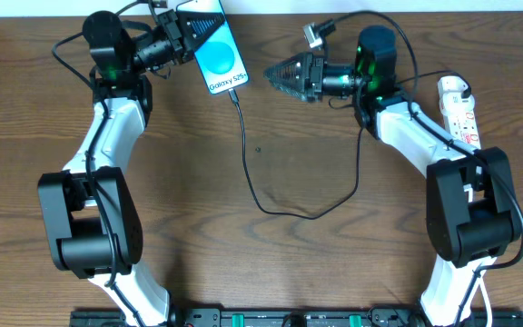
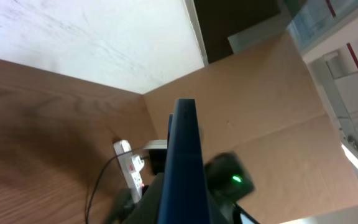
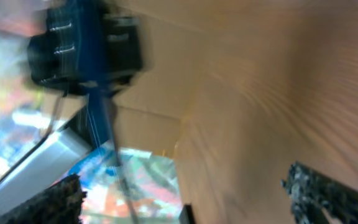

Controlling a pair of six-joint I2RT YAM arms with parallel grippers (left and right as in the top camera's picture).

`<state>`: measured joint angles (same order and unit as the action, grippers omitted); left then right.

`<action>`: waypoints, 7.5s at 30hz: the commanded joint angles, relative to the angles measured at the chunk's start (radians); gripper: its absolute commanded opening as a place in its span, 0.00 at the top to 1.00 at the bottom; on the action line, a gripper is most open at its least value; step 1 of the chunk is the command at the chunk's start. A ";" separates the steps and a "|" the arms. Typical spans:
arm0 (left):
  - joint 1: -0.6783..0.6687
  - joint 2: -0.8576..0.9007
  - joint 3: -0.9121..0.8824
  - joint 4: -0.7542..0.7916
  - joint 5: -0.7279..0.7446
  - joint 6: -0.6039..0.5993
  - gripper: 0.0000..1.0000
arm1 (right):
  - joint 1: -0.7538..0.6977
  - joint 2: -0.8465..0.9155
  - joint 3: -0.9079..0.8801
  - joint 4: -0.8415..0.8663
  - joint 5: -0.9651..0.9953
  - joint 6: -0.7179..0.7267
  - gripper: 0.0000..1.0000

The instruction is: Plug charger to phone and switch on socket

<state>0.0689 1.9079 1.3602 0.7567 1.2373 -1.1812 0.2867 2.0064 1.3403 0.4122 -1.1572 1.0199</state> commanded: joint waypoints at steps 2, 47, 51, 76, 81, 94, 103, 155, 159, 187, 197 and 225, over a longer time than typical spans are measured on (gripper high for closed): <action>-0.002 -0.021 0.018 0.006 0.055 -0.005 0.93 | -0.023 0.008 0.008 -0.269 0.203 -0.195 0.01; -0.473 0.183 0.018 -0.998 -0.576 0.571 0.89 | -0.126 -0.333 0.008 -0.856 1.021 -0.454 0.01; -0.478 0.229 0.018 -0.964 -0.575 0.501 0.89 | -0.126 -0.333 0.008 -0.869 1.026 -0.454 0.01; -0.481 0.264 0.018 -0.965 -0.603 0.499 0.25 | -0.126 -0.333 0.006 -0.878 1.035 -0.460 0.01; -0.481 0.264 0.018 -0.979 -0.629 0.514 0.17 | -0.126 -0.333 0.006 -0.877 1.035 -0.460 0.01; -0.480 0.264 0.018 -1.188 -0.934 0.515 0.16 | -0.126 -0.333 0.006 -0.877 1.036 -0.460 0.01; -0.463 0.256 0.019 -1.201 -0.943 0.561 0.16 | -0.126 -0.333 0.006 -0.877 1.035 -0.460 0.01; -0.185 -0.885 0.030 -1.789 -0.943 1.073 0.06 | -0.126 -0.333 0.006 -0.991 1.036 -0.460 0.01; -0.185 -0.883 0.030 -1.796 -0.943 1.073 0.06 | -0.126 -0.333 0.006 -0.990 1.036 -0.462 0.01; -0.185 -0.876 0.030 -1.796 -0.943 1.072 0.05 | -0.695 -0.334 0.415 -1.462 0.628 -1.119 0.01; -0.185 -0.876 0.030 -1.796 -0.943 1.073 0.05 | -0.834 -0.217 0.411 -1.498 0.627 -1.324 0.01; -0.185 -0.876 0.030 -1.796 -0.943 1.073 0.05 | -0.751 0.202 0.411 -1.402 0.537 -1.365 0.01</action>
<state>-0.1184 1.0279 1.3857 -1.0397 0.3038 -0.1257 -0.4801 2.2017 1.7397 -0.9977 -0.5938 -0.3264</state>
